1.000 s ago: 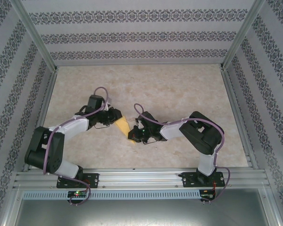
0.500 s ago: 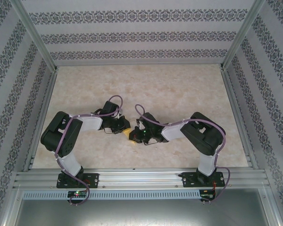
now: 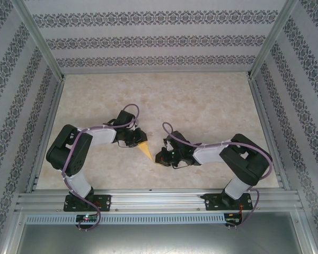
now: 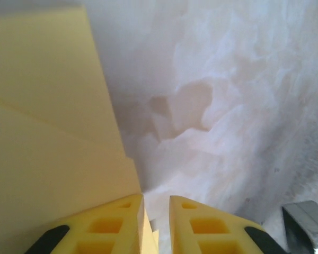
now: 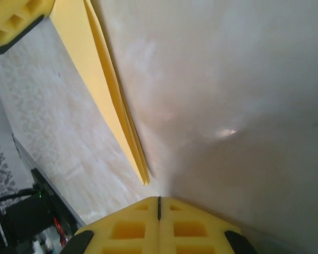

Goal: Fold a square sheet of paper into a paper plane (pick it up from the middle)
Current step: Fold the wing for the fifth time at the center of the table, then move a paper plane to the center of the table.

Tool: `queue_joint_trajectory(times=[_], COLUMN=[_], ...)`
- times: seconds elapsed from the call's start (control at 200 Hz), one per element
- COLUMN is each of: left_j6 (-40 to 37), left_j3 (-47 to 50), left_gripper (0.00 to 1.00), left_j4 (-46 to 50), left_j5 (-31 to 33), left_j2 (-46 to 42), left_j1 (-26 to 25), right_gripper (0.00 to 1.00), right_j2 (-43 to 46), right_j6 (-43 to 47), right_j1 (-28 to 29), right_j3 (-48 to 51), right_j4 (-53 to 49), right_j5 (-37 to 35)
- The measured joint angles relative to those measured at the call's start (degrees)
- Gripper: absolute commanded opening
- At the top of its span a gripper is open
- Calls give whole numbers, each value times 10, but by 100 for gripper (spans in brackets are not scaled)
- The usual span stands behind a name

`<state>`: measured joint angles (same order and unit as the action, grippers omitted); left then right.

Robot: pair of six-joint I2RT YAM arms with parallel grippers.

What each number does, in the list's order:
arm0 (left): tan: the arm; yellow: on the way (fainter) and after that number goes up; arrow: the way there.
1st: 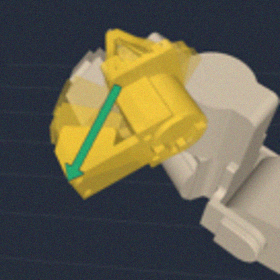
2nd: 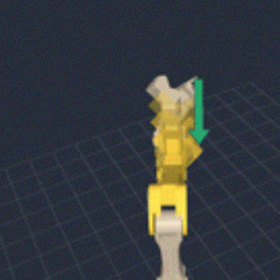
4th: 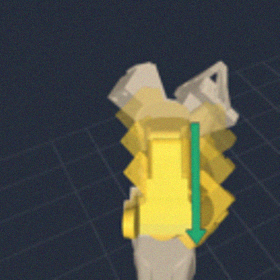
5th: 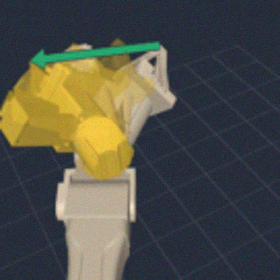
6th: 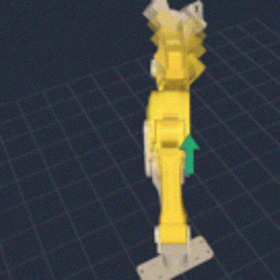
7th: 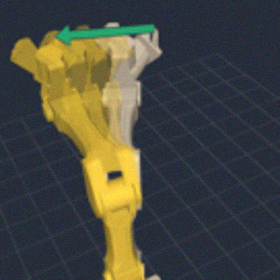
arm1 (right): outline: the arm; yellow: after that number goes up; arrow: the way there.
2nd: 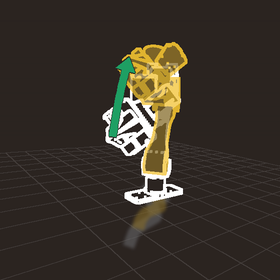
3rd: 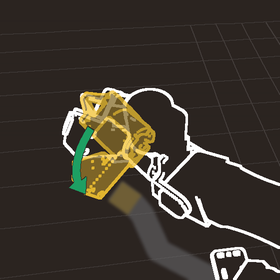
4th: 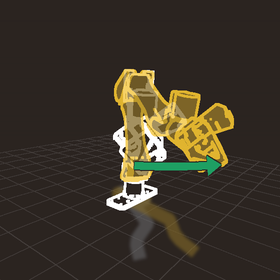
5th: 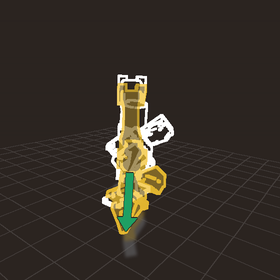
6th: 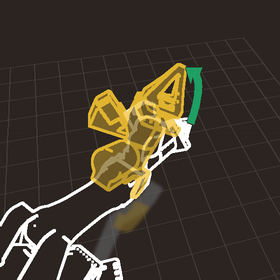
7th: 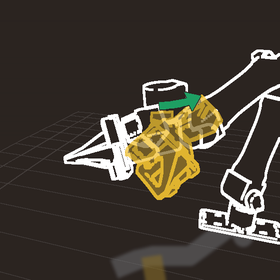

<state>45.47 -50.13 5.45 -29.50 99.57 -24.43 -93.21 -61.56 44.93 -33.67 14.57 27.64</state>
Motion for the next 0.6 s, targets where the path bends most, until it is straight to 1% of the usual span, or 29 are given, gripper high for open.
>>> queue_joint_trajectory(times=[0.06, 0.11, 0.2, 0.275, 0.33, 0.395, 0.48, 0.545, 0.599], left_j6=[-9, -15, -18, -10, 3, 21, 38, 46, 52], left_j3=[-30, -51, -82, -97, -103, -102, -98, -99, -105], left_gripper=[37, 42, 49, 51, 55, 57, 58, 59, 65], left_j4=[41, 76, 137, 183, 217, 250, 277, 290, 297], left_j5=[36, 73, 132, 179, 213, 245, 268, 272, 272], left_j2=[-8, -25, -67, -101, -122, -136, -134, -122, -104], left_j1=[-12, -24, -42, -51, -54, -55, -55, -55, -55], right_gripper=[13, 21, 27, 28, 28, 29, 31, 31, 31], right_j2=[19, 32, 46, 47, 45, 37, 16, -1, -15], right_j6=[7, 15, 30, 45, 54, 63, 74, 82, 88], right_j1=[-8, -14, -17, -19, -21, -25, -28, -31, -32], right_j3=[0, 0, -2, -7, -14, -29, -56, -76, -91], right_j4=[-9, -14, -20, -25, -30, -32, -30, -29, -27], right_j5=[-19, -35, -62, -79, -87, -89, -86, -80, -74])
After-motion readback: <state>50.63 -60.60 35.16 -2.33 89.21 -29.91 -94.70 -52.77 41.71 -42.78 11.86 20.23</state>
